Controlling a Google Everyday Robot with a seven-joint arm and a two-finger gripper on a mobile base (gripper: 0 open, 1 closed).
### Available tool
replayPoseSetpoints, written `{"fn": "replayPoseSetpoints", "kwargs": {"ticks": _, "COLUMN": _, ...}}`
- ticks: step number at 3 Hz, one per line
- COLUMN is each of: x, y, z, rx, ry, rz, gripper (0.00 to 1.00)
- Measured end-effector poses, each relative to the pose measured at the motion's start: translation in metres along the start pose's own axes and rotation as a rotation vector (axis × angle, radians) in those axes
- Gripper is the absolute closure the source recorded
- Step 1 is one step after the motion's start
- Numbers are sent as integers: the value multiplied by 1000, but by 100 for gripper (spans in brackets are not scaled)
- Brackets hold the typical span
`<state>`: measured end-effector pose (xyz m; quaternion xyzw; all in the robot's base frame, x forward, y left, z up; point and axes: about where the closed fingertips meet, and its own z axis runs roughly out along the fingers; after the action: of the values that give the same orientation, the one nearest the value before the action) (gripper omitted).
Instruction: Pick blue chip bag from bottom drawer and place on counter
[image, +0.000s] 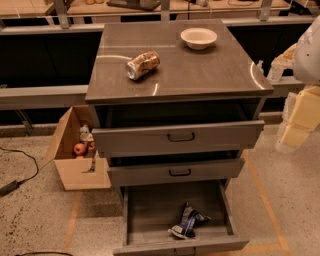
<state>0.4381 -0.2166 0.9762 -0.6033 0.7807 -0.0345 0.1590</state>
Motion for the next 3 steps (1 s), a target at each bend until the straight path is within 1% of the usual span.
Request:
{"fn": "replayPoseSetpoints", "kwargs": {"ticks": 1, "x": 0, "y": 0, "z": 0, "rx": 0, "ry": 0, "rz": 0, "gripper": 0}}
{"fn": "replayPoseSetpoints", "kwargs": {"ticks": 2, "x": 13, "y": 7, "z": 27, "rx": -2, "ry": 20, "rz": -17, "gripper": 0}}
{"fn": "replayPoseSetpoints", "kwargs": {"ticks": 3, "x": 44, "y": 27, "z": 89, "rx": -20, "ry": 16, "rz": -77, "gripper": 0}}
